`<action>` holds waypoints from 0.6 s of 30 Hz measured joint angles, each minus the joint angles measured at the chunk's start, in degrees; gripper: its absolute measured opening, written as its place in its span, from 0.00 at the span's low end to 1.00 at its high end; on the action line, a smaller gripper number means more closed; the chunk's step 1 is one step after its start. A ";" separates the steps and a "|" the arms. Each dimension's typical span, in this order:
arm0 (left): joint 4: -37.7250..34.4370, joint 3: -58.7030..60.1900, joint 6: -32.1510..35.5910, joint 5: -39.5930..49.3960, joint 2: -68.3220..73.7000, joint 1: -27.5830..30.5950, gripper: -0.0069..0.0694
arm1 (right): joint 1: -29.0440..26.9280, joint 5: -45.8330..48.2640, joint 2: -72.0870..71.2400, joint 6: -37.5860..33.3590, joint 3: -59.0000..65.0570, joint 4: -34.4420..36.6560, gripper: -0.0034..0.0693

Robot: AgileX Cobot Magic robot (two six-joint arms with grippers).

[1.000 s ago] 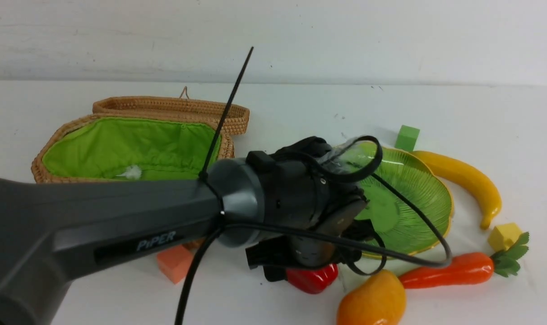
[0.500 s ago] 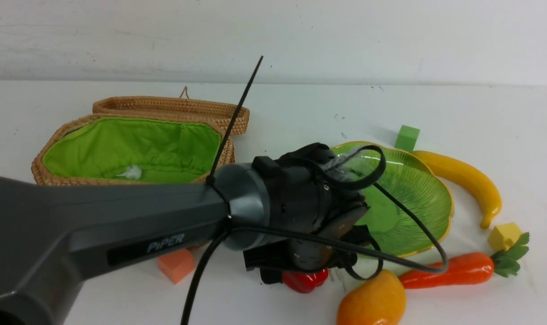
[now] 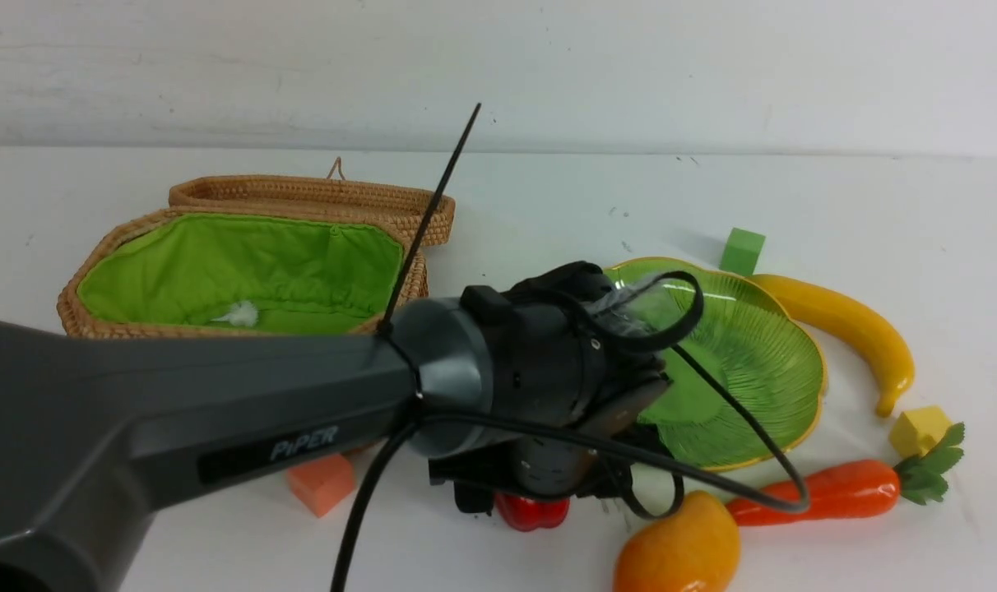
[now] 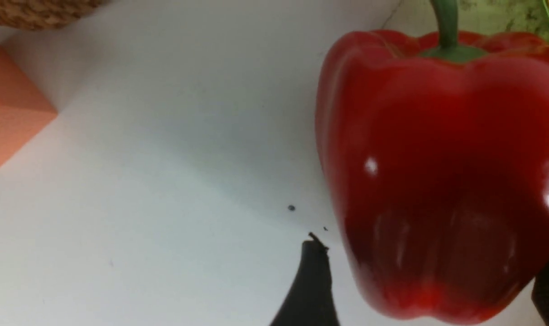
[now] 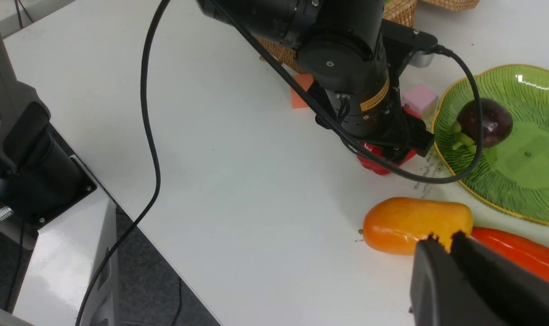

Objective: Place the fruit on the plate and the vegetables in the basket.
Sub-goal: Grab a mountain bell pepper with your left arm and put it into the left basket

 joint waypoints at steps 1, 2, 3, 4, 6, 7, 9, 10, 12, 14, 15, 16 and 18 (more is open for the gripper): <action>0.32 0.00 0.06 0.00 0.13 0.00 0.87 | 0.00 0.00 0.00 0.00 0.00 0.00 0.12; 0.94 0.00 0.17 -0.06 0.37 0.00 0.87 | 0.00 0.00 0.00 0.00 0.00 0.00 0.12; 1.19 0.00 0.20 -0.12 0.49 0.00 0.87 | 0.00 0.00 0.00 0.00 0.00 0.00 0.12; 1.26 0.00 0.20 -0.17 0.55 0.00 0.87 | 0.00 0.00 0.00 0.00 0.00 0.05 0.12; 1.47 0.00 0.37 -0.30 0.88 0.00 0.87 | 0.00 0.00 0.00 0.00 0.00 0.05 0.12; 1.52 0.00 0.37 -0.43 1.06 0.00 0.87 | 0.00 0.00 0.00 0.00 0.00 0.05 0.12; 1.78 0.00 0.37 -0.55 1.53 0.00 0.87 | 0.00 0.00 0.00 0.00 0.00 0.05 0.12; 1.93 0.00 0.37 -0.61 1.76 0.00 0.87 | 0.00 0.00 0.00 0.00 0.00 0.05 0.12; 1.99 0.00 0.37 -0.80 1.86 0.00 0.87 | 0.00 0.00 0.00 0.00 0.00 0.05 0.12; 2.06 0.00 0.37 -0.99 2.11 0.00 0.87 | 0.00 0.00 0.00 0.00 0.00 0.05 0.12; 2.06 0.00 0.37 -0.99 2.13 0.00 0.87 | 0.00 0.00 0.00 0.00 0.00 0.05 0.12; 2.06 0.00 0.37 -0.99 2.19 0.00 0.86 | 0.00 0.00 0.00 0.00 0.00 0.05 0.12; 2.06 0.00 0.37 -1.03 2.19 0.00 0.84 | 0.00 0.00 0.00 -0.05 0.00 0.05 0.12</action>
